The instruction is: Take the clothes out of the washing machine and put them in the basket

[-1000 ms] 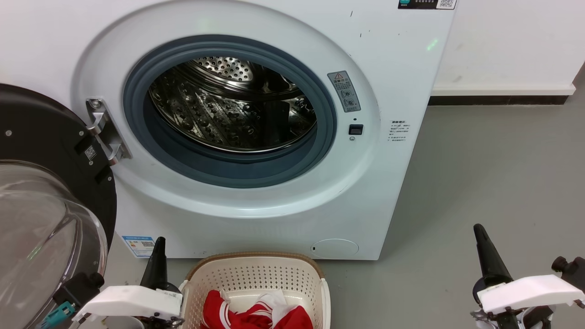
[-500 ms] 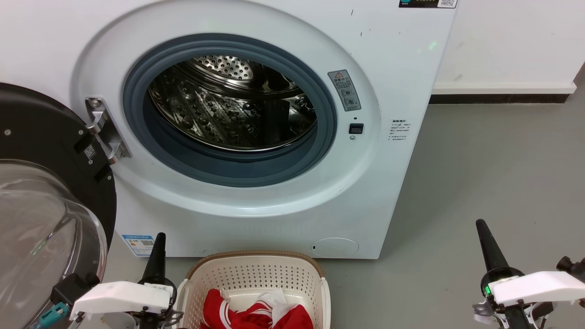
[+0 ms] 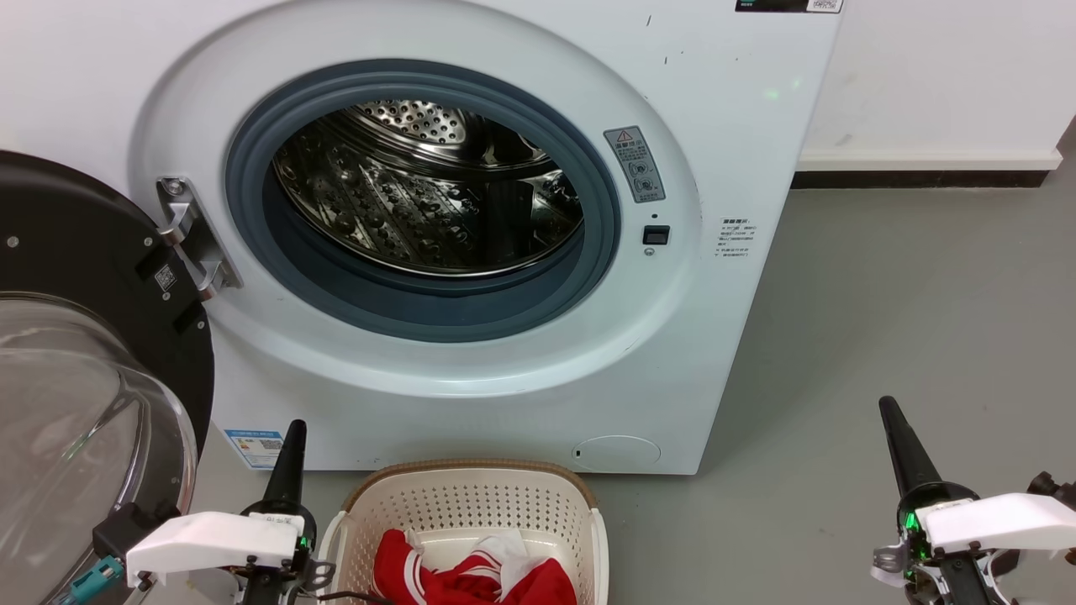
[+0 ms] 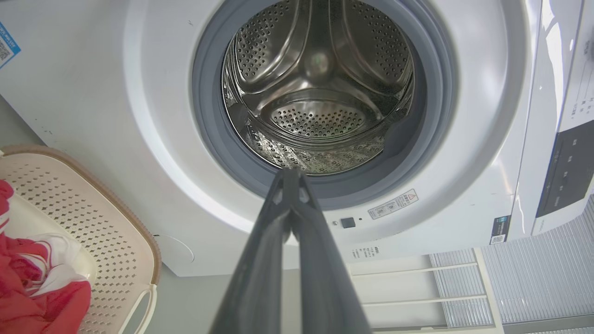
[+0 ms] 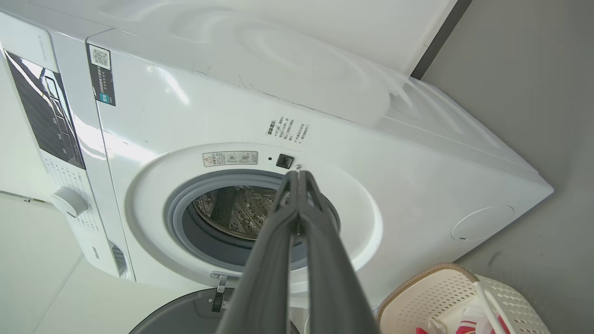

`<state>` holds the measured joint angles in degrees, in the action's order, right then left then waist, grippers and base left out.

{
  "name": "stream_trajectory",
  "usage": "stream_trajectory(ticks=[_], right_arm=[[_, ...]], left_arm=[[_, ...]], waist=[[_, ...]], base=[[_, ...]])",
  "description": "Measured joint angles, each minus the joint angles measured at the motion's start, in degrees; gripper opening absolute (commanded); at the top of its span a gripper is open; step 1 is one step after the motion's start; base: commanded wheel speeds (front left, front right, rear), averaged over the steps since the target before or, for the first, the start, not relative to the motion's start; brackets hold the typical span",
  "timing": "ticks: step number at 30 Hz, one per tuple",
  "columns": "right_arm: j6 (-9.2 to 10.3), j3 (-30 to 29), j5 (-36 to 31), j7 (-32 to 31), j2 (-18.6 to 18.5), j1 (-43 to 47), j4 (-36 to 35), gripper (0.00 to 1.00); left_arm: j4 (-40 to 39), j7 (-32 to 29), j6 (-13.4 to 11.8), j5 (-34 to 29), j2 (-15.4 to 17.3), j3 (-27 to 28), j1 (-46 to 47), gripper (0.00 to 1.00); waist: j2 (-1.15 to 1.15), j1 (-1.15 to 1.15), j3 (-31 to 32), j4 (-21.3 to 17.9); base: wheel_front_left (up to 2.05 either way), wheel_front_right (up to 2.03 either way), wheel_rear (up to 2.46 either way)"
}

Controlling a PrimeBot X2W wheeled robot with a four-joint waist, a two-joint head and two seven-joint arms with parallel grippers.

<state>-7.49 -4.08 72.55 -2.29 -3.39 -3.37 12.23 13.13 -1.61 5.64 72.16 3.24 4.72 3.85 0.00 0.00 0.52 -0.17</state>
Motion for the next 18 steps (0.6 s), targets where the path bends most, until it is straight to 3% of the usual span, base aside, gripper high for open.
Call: stream_trajectory(ticks=[18], right_arm=[[0.0,-0.8,9.1,-1.6,0.0,-1.0,0.8,0.0]], left_arm=[[0.4,-2.3,0.9,9.1,-0.2,0.9,1.0,0.0]], waist=[[0.0,0.0,-0.3,0.1]], base=[[0.0,0.0,0.0]])
